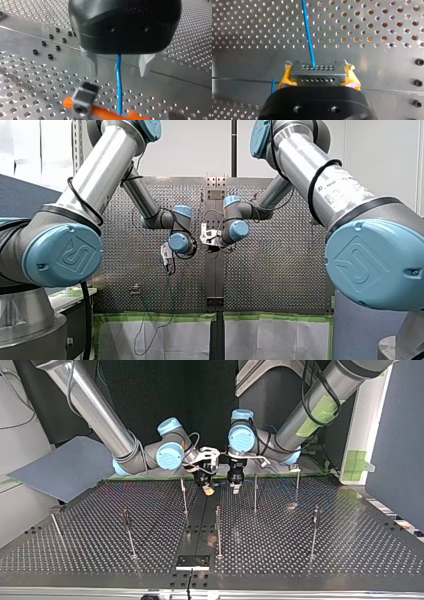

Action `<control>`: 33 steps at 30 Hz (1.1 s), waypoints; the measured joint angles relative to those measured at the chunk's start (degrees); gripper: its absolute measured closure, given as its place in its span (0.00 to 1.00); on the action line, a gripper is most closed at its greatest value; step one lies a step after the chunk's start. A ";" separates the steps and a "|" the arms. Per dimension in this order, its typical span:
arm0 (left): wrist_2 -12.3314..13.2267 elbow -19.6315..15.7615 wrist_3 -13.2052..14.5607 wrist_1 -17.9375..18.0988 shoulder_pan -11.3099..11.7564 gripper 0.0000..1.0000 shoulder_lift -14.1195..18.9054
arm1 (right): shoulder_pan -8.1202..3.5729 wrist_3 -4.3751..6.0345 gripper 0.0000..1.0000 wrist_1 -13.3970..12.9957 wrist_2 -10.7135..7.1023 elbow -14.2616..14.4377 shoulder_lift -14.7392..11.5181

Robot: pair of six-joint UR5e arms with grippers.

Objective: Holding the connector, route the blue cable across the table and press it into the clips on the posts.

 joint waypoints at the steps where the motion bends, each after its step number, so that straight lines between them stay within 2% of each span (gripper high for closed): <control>1: -0.08 0.00 -0.01 0.01 -0.07 0.75 0.00 | 0.00 0.00 0.98 0.00 -0.01 0.00 0.00; 2: -0.18 0.00 -0.02 0.02 -0.12 0.81 0.00 | -0.01 0.00 0.98 0.00 -0.01 0.00 0.00; 3: -0.37 0.00 -0.06 0.03 -0.16 0.81 0.00 | -0.01 -0.01 0.98 0.01 -0.03 -0.01 -0.01; 4: -0.57 0.01 -0.09 0.01 -0.18 1.00 0.00 | -0.02 -0.01 0.98 0.02 -0.05 0.00 -0.02; 11: -1.23 0.02 -0.24 -0.70 -0.32 1.00 -0.01 | -0.04 -0.04 0.98 0.06 -0.06 -0.01 -0.27; 20: -1.48 0.00 -0.66 -3.31 -0.81 1.00 1.04 | -0.41 0.16 0.98 0.47 -0.11 0.00 -2.87; 29: -1.90 -0.06 -0.62 -6.64 -1.51 1.00 5.14 | -0.91 -0.11 0.98 2.97 -0.11 0.39 -6.65; 33: -3.57 -0.07 -0.37 -8.09 -1.58 1.00 7.63 | -1.19 0.09 0.98 3.32 -0.10 1.21 -9.06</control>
